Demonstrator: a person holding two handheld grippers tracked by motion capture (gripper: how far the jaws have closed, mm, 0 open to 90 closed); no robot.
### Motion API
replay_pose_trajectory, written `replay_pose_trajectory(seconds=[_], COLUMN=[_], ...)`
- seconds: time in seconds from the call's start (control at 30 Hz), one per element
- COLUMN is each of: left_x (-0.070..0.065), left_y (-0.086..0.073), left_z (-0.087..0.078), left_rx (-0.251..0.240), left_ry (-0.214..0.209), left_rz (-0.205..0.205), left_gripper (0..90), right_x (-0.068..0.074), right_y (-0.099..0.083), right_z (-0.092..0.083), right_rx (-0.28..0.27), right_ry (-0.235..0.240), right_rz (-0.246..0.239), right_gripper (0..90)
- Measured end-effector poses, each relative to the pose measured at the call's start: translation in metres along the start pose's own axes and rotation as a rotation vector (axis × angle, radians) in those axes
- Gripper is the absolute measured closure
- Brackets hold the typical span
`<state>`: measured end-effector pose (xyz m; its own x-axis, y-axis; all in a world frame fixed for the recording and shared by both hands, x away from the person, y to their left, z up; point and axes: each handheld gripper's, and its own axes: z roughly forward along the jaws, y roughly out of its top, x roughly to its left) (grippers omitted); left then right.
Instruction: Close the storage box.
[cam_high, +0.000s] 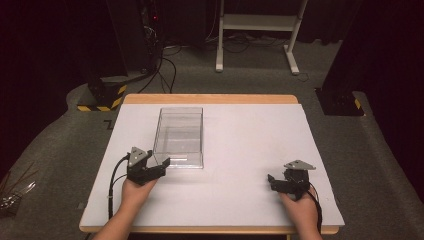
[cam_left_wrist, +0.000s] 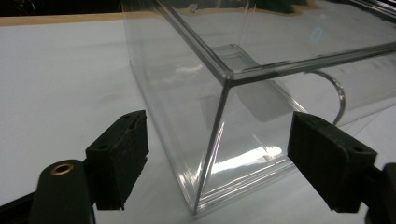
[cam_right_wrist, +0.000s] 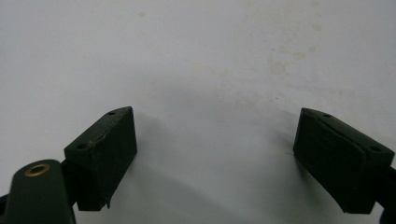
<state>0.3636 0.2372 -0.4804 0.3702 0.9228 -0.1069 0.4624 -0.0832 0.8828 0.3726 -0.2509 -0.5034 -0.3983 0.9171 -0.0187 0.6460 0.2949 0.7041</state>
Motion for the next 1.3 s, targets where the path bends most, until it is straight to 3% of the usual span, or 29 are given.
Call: replay_pose_trajectory(seconds=[0.43,0.7,0.9,1.3], left_x=[0.002,0.002,0.002,0.000], left_y=[0.000,-0.001,0.000,-0.005], left_z=[0.014,0.016,0.014,-0.001], left_rx=[0.016,0.022,0.023,0.037], left_ry=[0.034,0.034,0.012,-0.026], left_rz=[-0.024,-0.030,-0.044,-0.013], left_gripper=[23.6,24.1,25.6,22.2], right_x=[0.000,0.000,0.000,0.000], right_y=[0.000,0.000,0.000,0.000], right_z=[0.000,0.000,0.000,0.000], right_rx=[0.000,0.000,0.000,0.000], right_ry=[0.000,0.000,0.000,0.000], right_rz=[0.001,-0.001,-0.001,0.000], right_gripper=[13.3,13.3,13.3,13.3])
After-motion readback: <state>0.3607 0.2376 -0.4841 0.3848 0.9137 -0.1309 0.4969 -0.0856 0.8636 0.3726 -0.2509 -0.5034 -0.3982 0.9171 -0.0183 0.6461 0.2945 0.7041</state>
